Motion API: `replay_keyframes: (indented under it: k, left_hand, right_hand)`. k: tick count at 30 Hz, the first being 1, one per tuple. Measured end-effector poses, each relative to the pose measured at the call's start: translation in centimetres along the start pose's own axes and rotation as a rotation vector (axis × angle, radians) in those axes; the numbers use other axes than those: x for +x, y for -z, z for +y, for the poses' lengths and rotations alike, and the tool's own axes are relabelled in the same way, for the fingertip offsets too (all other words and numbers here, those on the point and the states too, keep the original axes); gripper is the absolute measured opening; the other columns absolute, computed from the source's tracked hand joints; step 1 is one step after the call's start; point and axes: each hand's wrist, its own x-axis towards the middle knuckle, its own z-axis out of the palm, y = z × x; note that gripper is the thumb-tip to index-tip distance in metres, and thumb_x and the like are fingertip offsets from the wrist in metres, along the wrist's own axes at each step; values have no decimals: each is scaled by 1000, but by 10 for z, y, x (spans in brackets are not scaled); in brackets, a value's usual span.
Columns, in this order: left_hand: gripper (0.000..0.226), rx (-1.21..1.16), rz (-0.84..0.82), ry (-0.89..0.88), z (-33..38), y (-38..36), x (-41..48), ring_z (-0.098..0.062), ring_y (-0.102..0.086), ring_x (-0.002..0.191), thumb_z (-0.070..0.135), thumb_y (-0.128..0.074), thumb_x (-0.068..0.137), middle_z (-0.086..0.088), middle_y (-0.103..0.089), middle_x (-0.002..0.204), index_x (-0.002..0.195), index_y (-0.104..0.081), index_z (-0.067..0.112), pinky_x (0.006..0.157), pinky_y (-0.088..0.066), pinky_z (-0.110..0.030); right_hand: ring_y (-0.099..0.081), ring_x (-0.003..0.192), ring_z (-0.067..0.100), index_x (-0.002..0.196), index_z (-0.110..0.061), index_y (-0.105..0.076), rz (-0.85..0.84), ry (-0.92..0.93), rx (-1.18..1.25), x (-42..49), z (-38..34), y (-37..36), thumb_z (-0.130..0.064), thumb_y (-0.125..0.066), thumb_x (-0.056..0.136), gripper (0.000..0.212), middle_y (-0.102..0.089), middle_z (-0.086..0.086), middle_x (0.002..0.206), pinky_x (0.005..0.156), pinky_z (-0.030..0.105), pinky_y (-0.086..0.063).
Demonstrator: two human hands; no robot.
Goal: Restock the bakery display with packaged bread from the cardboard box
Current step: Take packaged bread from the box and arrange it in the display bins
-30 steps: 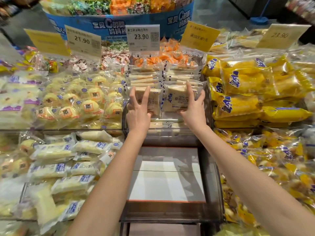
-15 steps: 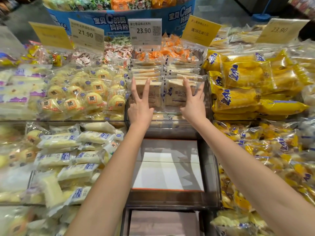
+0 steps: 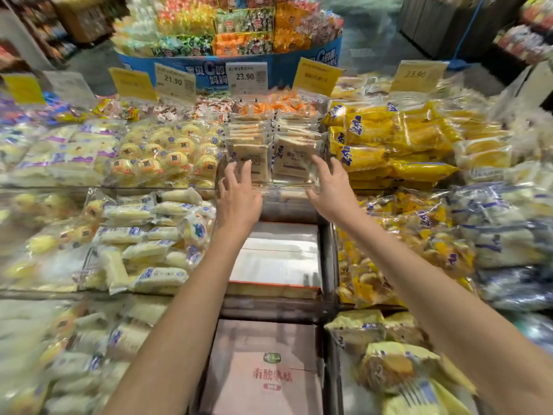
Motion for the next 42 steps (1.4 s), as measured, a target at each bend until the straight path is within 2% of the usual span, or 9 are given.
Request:
replay_keyframes:
  k: [6,12,17,20,22,27,30,37,42]
  left_hand:
    - [67,77,-9,-111,27,13,-79,-33,-27,139,25,-58,95,-8,-22,155,153,-24,22,102,-44,-51]
    - [69,204,-24,-380,66,31,-132,-34,-30,137,25,-61,94,-11,-27,154,153,-26,19,101,-42,-48]
    - [67,157,-38,-570,100,35,-172,-39,-38,130,31,-63,92,-16,-37,150,151,-36,15,98,-44,-54]
    - [69,139,-36,-758,119,36,-194,-43,-46,122,27,-72,86,-22,-45,142,147,-41,12,90,-50,-57]
    - [71,138,-35,-899,133,35,-207,-45,-50,120,26,-73,84,-25,-48,138,145,-40,13,89,-51,-57]
    - [65,89,-60,-1048,173,37,-231,-46,-43,126,30,-62,91,-25,-41,145,148,-38,11,101,-42,-55]
    - [64,41,-111,-1150,205,29,-261,-45,-40,128,31,-61,93,-23,-40,146,149,-38,10,100,-41,-56]
    - [60,-232,-255,-1231,292,-8,-366,-41,-41,127,27,-63,94,-19,-42,144,147,-41,12,106,-35,-50]
    - [54,-446,-389,-1273,369,-34,-454,-40,-46,120,26,-60,93,-21,-46,136,141,-46,7,102,-39,-48]
  right_hand:
    - [-13,149,30,153,-20,-26,-18,63,90,-76,10,40,-24,-59,96,66,-17,19,160,119,40,-19]
    - [-17,149,28,154,-22,-25,-30,112,38,-150,35,79,-26,-57,98,65,-19,16,160,118,39,-22]
    - [-17,149,29,154,-22,-25,-33,104,-84,-212,62,102,-31,-57,98,65,-17,16,161,120,42,-23]
    - [-14,149,29,153,-22,-27,-47,71,-104,-251,78,109,-32,-59,97,66,-17,16,161,120,46,-24]
    - [-15,149,29,152,-23,-28,-18,-12,-80,-280,87,113,-33,-59,97,64,-18,15,161,119,46,-25]
    - [-14,149,28,155,-26,-21,121,-255,-22,-353,104,128,-31,-55,99,66,-16,15,160,119,44,-22]
    - [-13,149,28,155,-27,-21,187,-378,-35,-406,122,141,-29,-54,100,64,-17,13,160,118,43,-24]
    - [-18,146,29,153,-21,-31,324,-663,-46,-526,172,172,-27,-57,97,61,-25,14,155,119,40,-20]
    - [-11,149,31,154,-24,-26,331,-814,-89,-620,220,205,-25,-53,99,61,-14,17,161,120,44,-18]
